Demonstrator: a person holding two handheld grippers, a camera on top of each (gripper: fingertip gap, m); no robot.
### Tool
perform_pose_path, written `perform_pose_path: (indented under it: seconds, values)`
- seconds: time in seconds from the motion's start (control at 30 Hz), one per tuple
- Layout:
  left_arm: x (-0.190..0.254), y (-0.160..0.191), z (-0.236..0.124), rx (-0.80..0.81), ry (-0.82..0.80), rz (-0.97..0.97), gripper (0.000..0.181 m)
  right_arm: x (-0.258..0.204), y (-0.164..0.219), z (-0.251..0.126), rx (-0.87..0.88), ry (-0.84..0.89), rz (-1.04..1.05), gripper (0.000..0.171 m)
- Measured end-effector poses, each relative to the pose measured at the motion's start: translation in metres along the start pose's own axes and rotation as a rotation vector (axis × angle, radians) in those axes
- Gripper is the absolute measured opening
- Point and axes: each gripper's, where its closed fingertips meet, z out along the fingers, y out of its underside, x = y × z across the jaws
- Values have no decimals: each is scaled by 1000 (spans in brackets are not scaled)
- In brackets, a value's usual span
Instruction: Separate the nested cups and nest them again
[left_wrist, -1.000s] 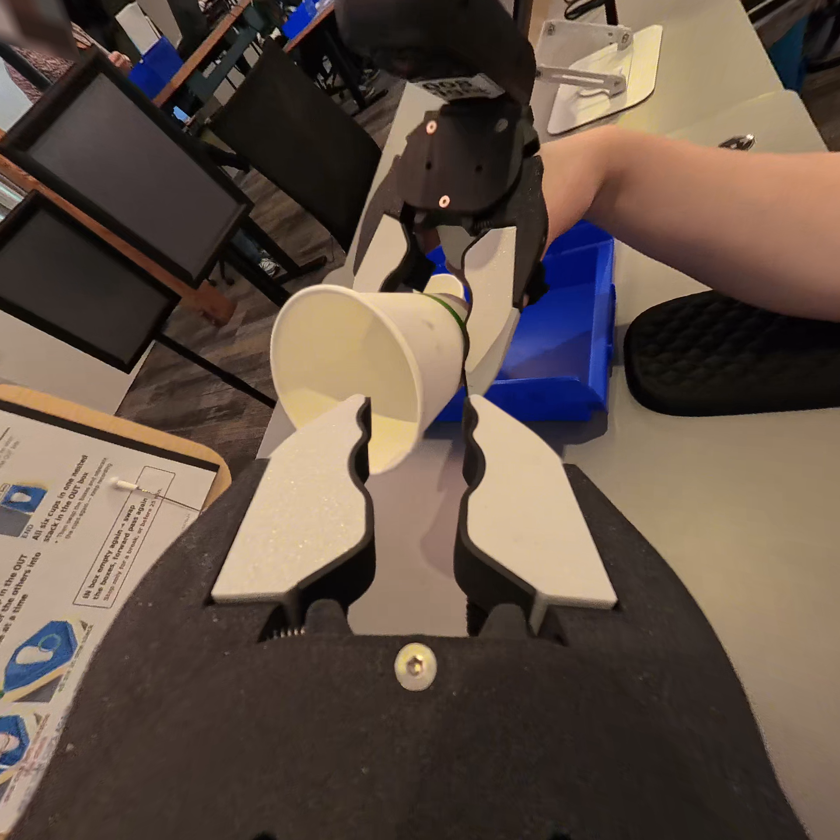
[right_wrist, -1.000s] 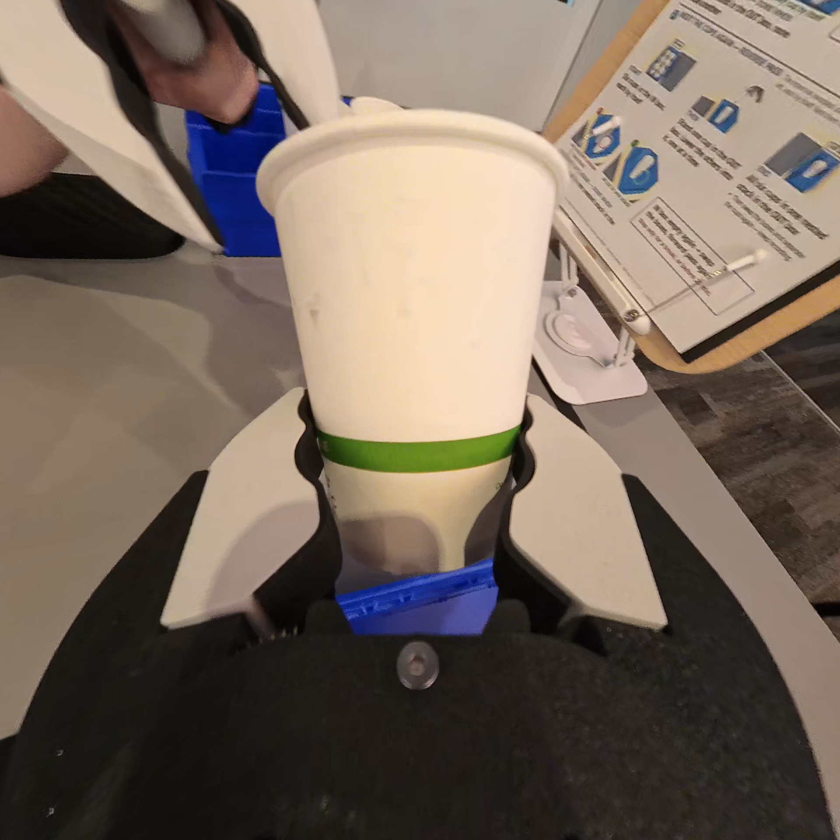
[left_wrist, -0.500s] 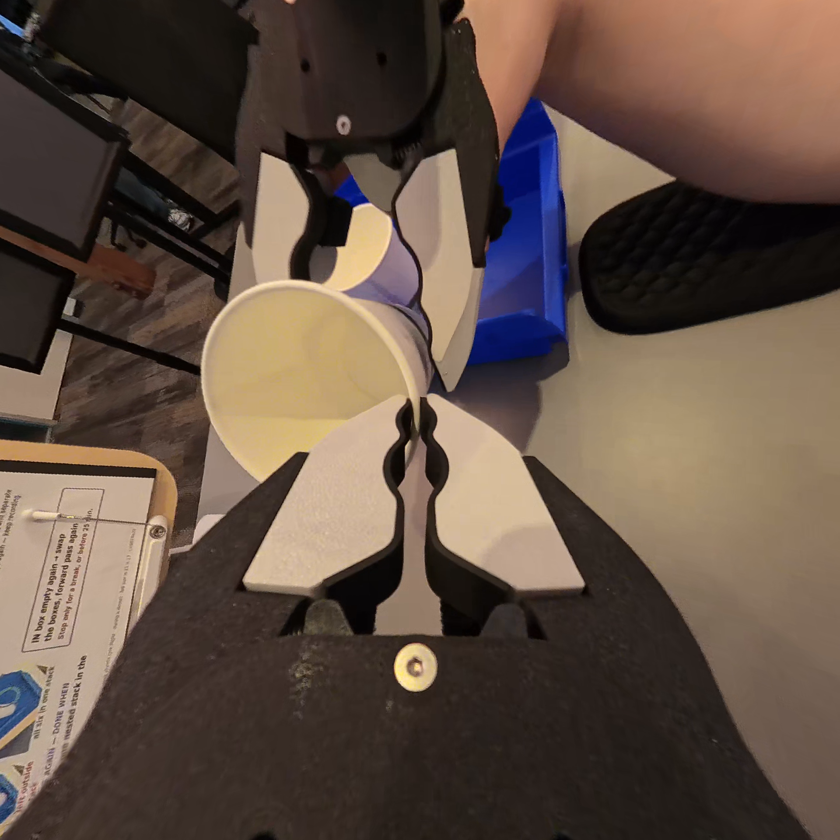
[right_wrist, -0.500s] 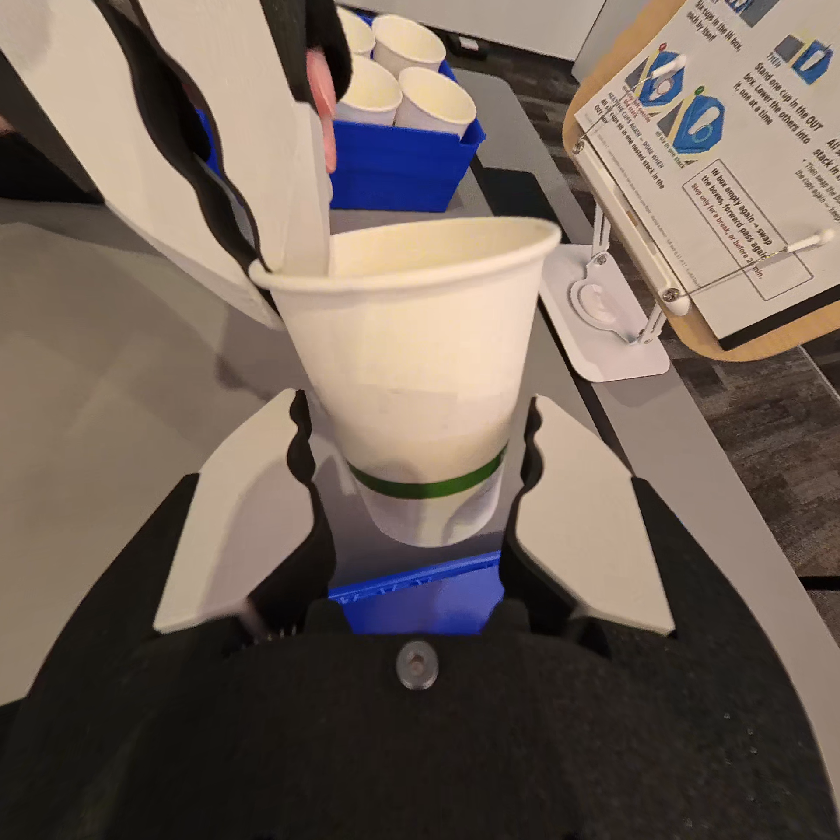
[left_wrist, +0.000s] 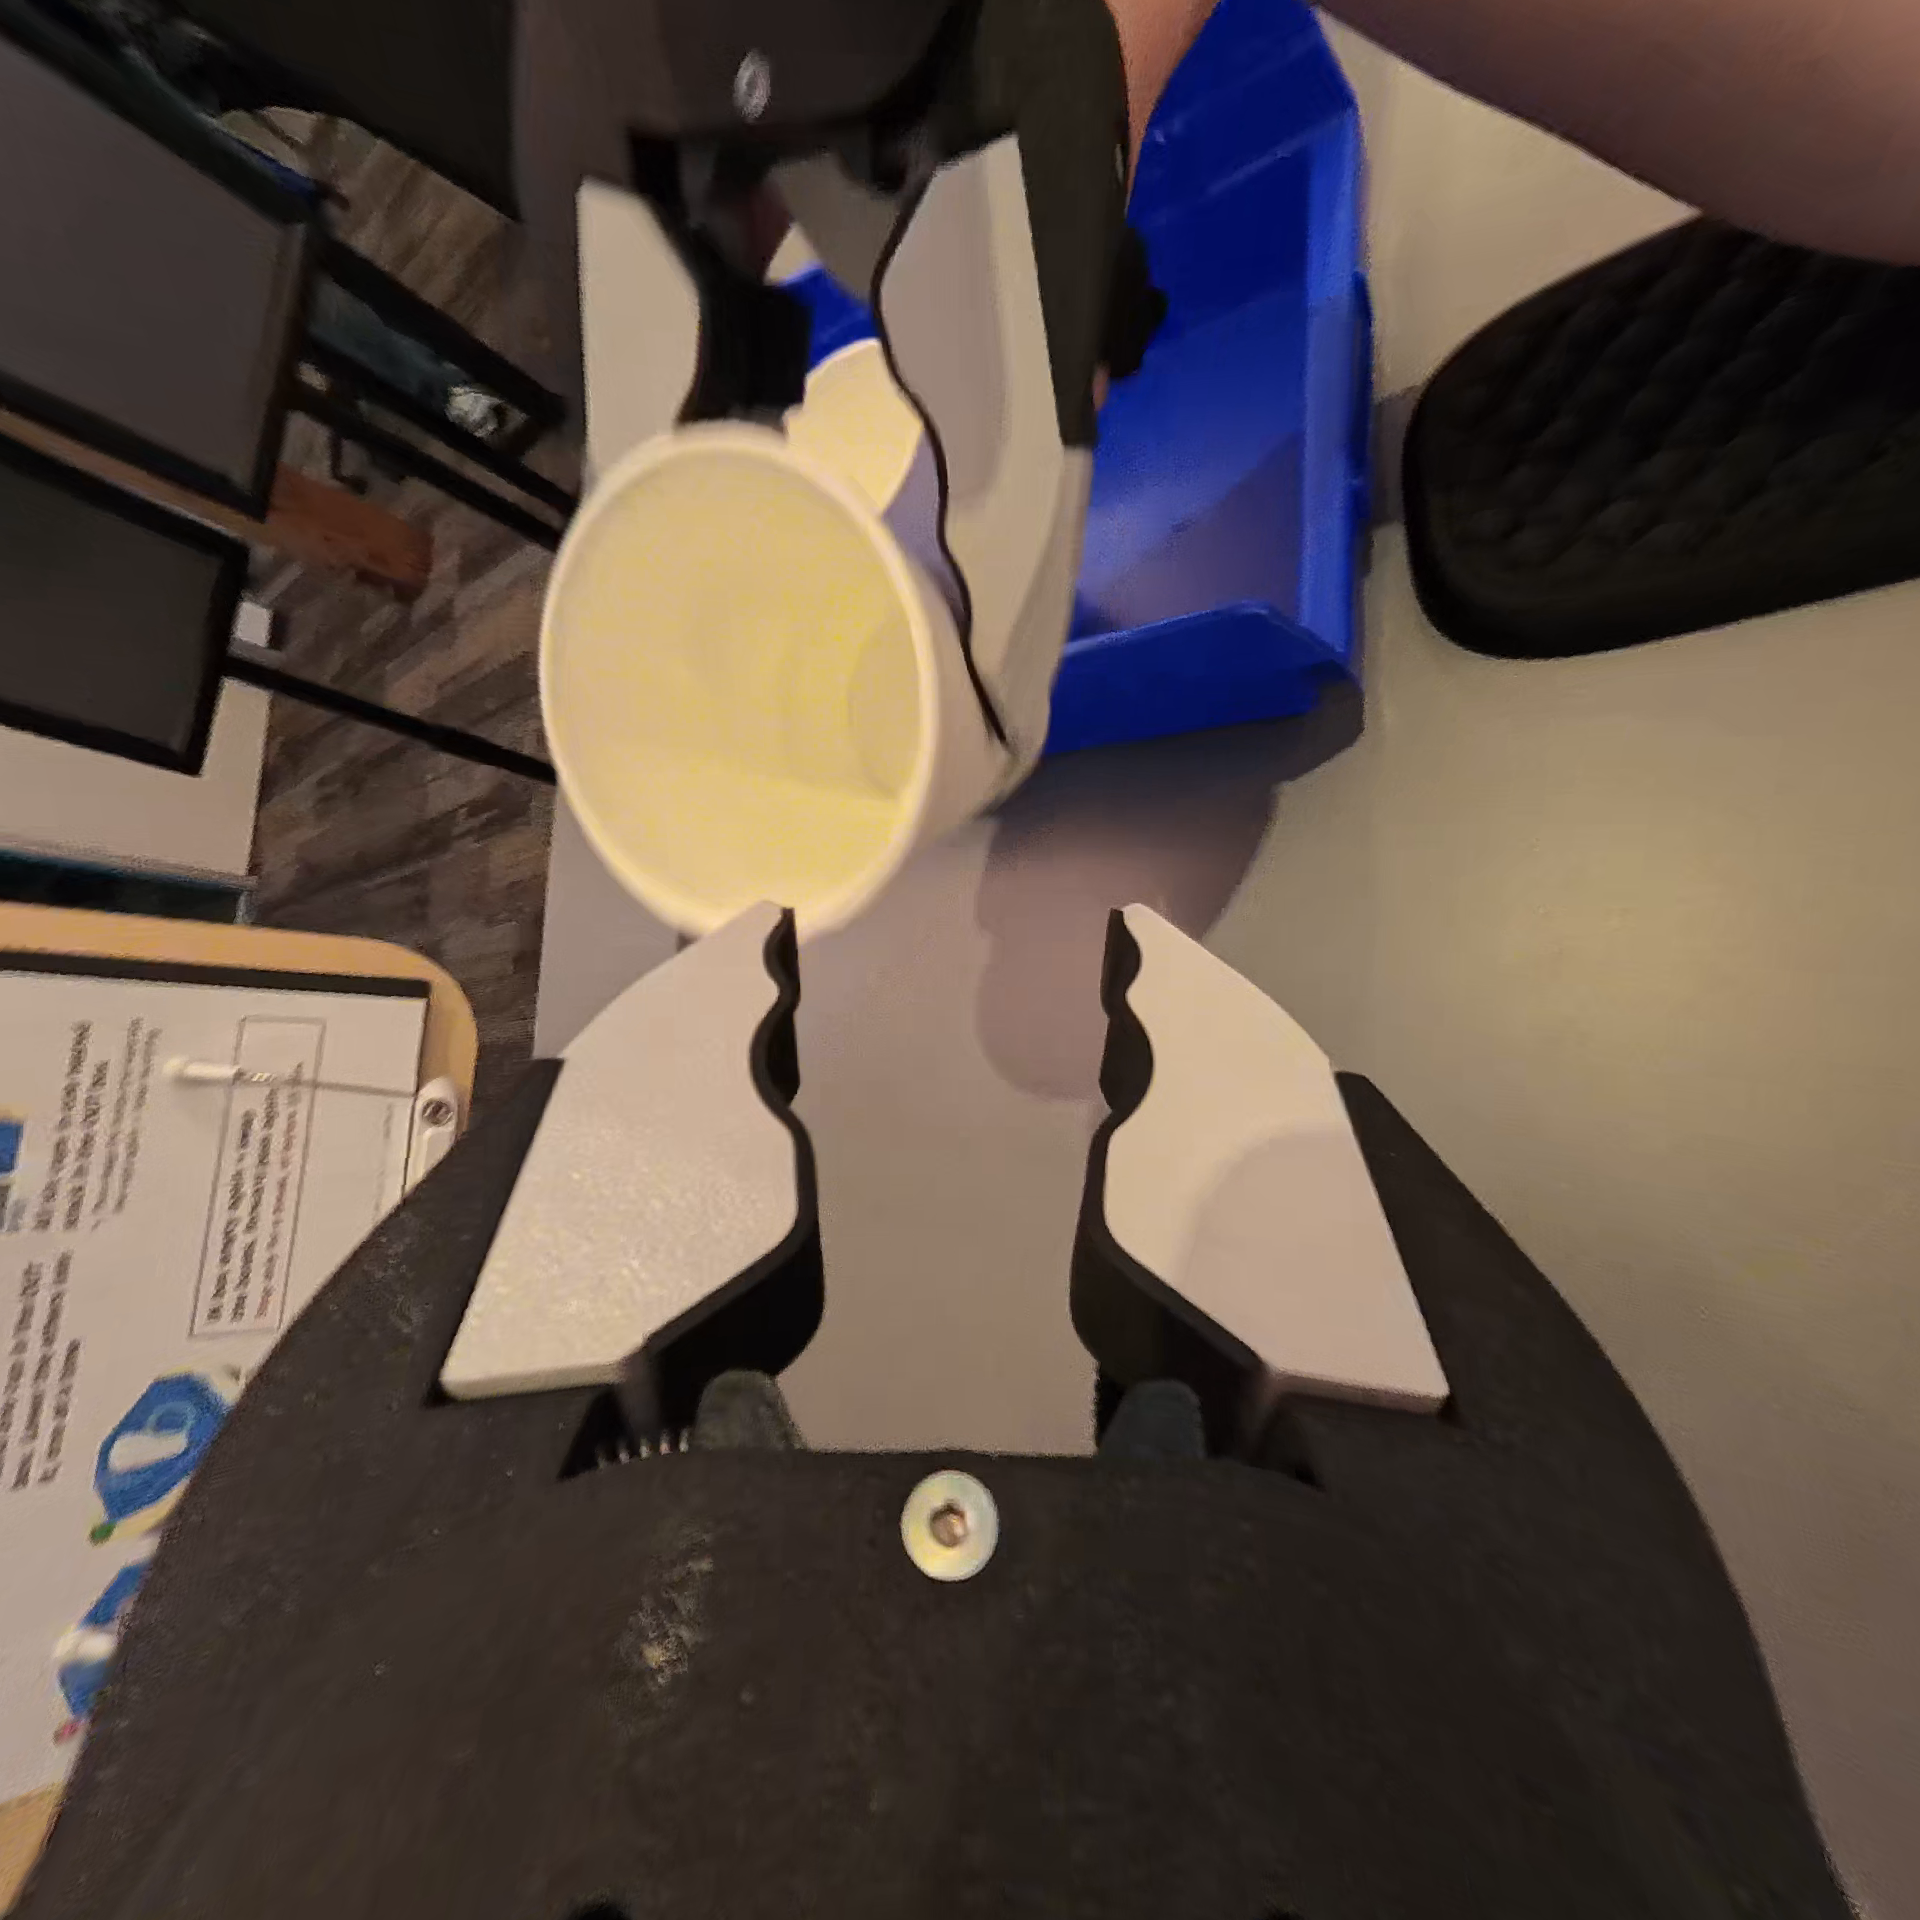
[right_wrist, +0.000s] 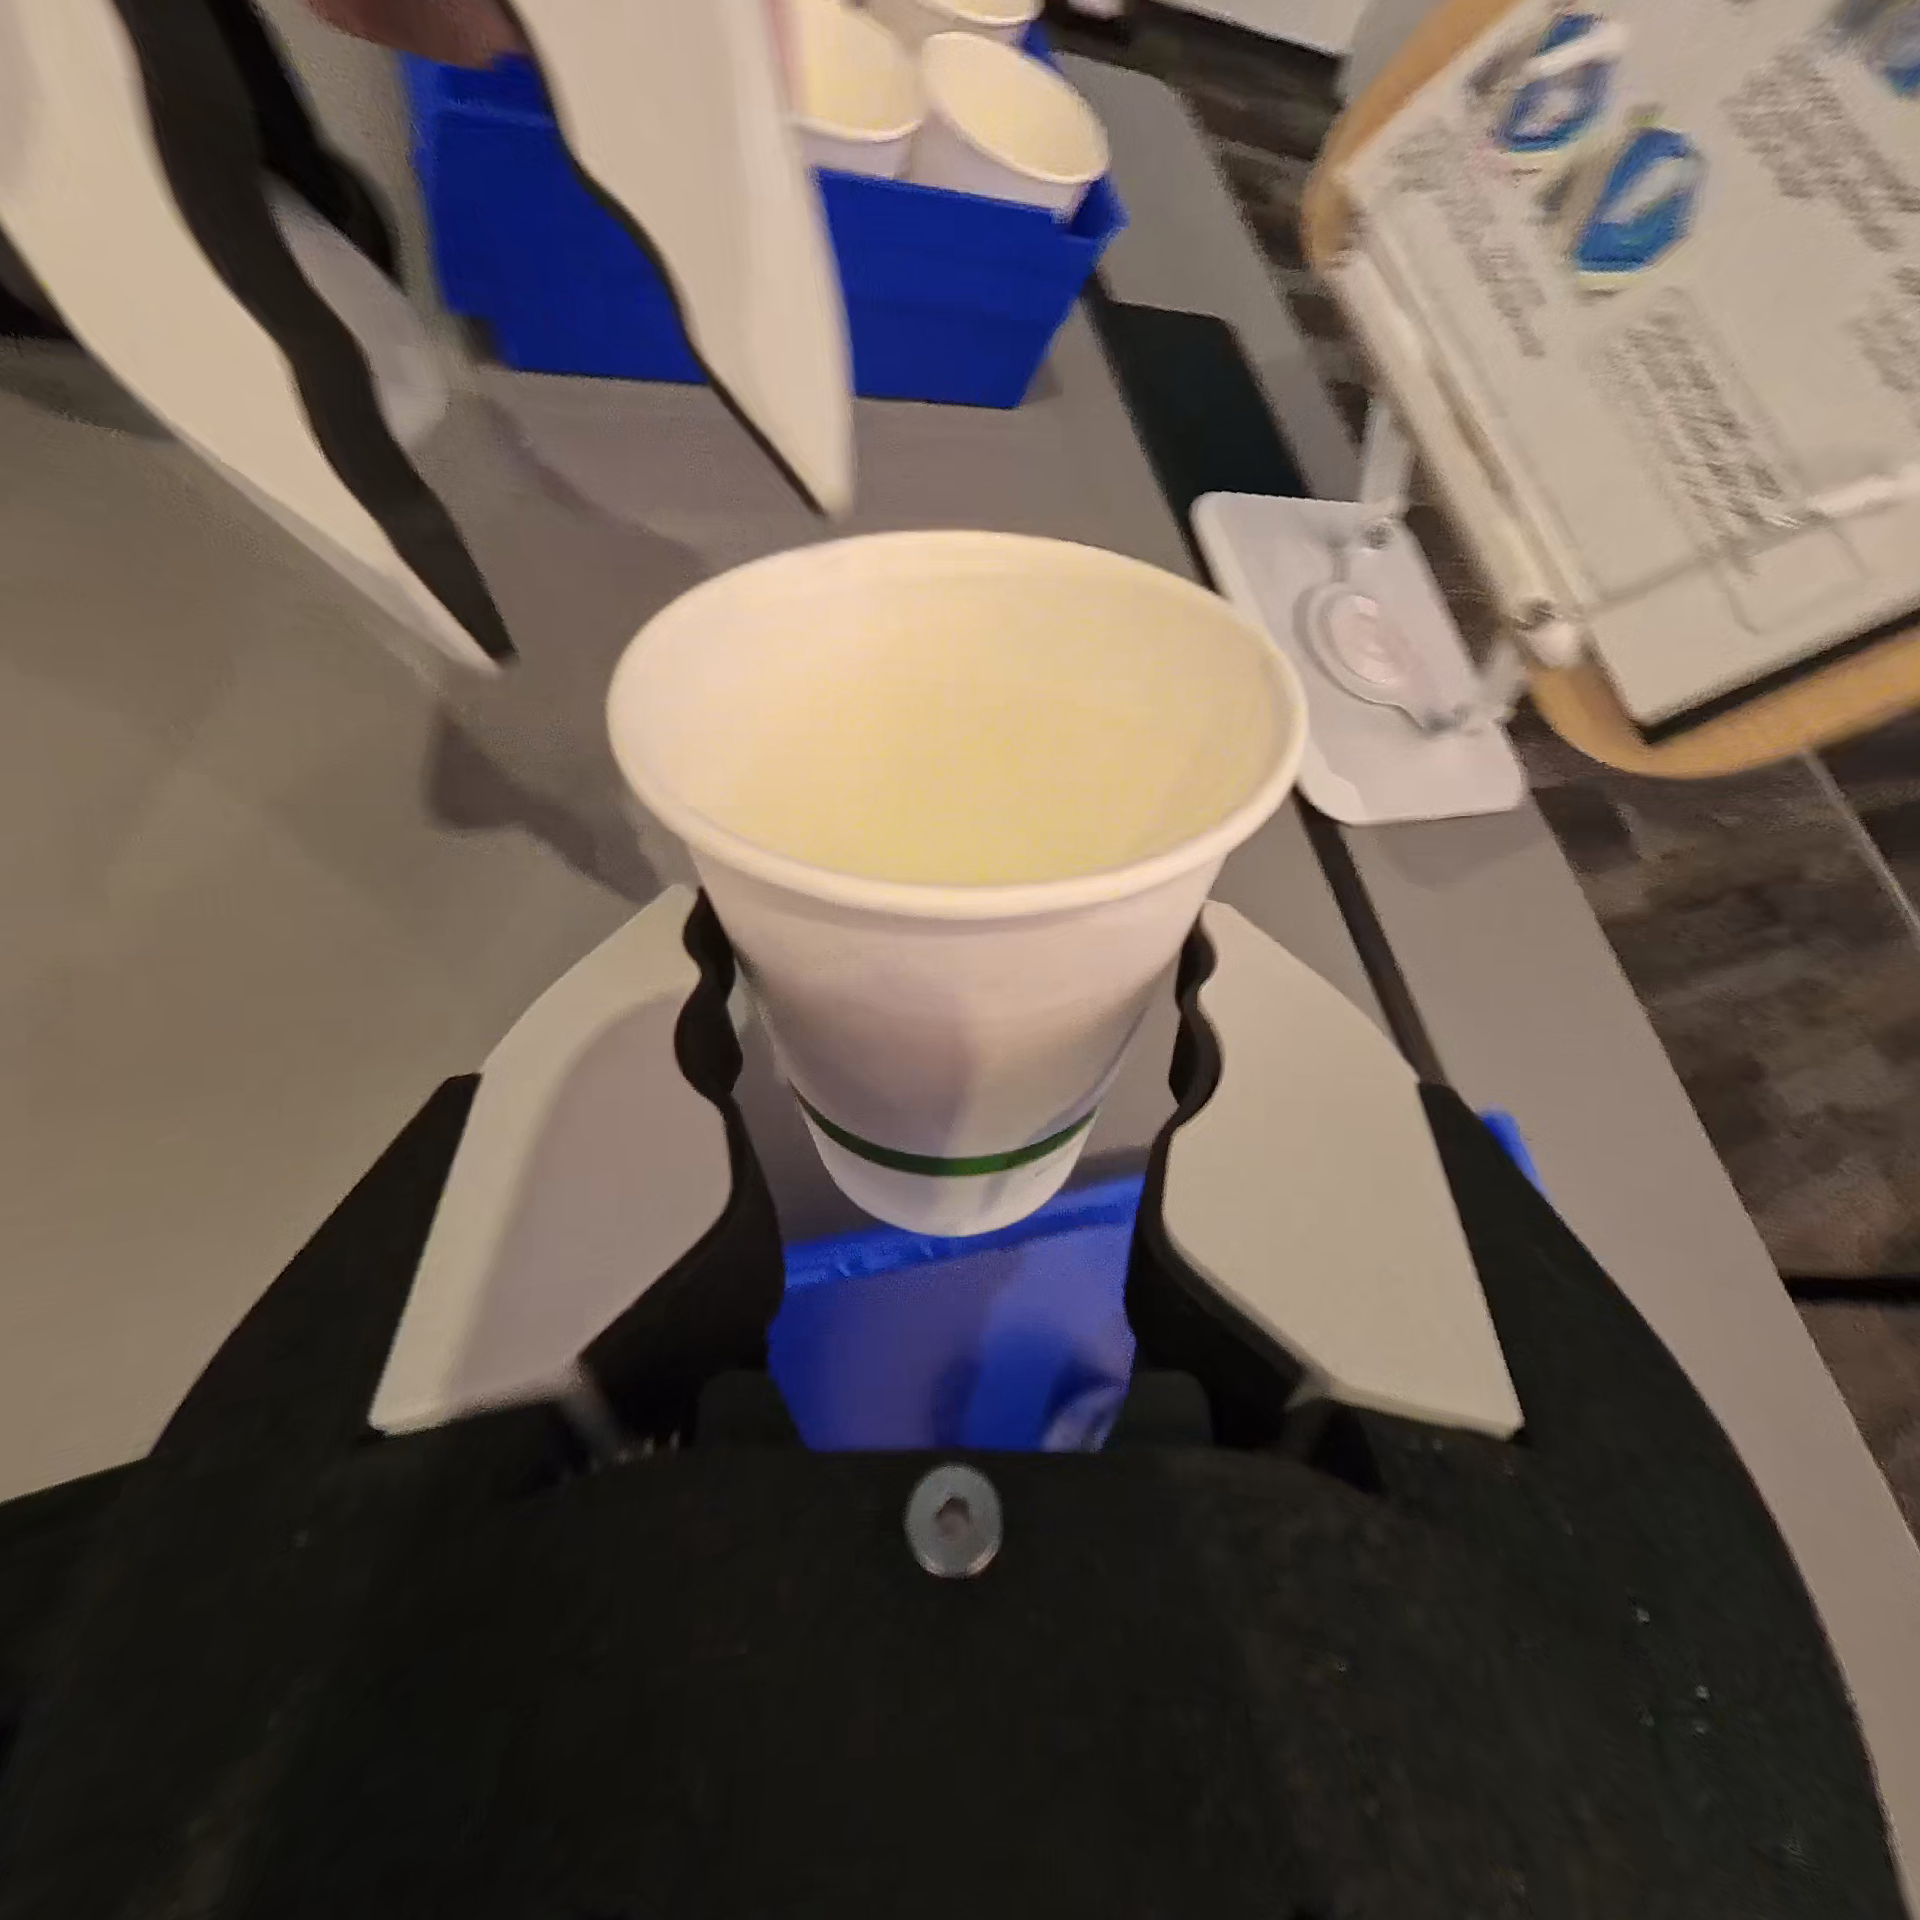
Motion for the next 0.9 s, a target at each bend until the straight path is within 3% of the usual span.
perform_pose_path:
  seconds: [0.17, 0.23, 0.33, 0.47, 0.67, 0.73, 0.9]
  values:
    - [-1, 3, -30, 92, -58, -84, 50, 82, 27, -81, 242, 338, 273, 81]
    - [1, 9, -36, 85, -75, -91, 50, 94, 51, -94, 303, 344, 366, 81]
    - [4, 16, -40, 70, -88, -94, 49, 110, 77, -96, 359, 379, 444, 81]
    - [9, 21, -42, 54, -91, -90, 49, 113, 103, -77, 291, 360, 478, 82]
    - [8, 24, -48, 50, -104, -99, 49, 104, 120, -58, 217, 282, 521, 83]
    - [6, 27, -52, 53, -116, -111, 49, 104, 119, -61, 204, 289, 540, 96]
    - [-3, 40, -70, 54, -178, -157, 50, 97, 117, -76, 135, 306, 504, 100]
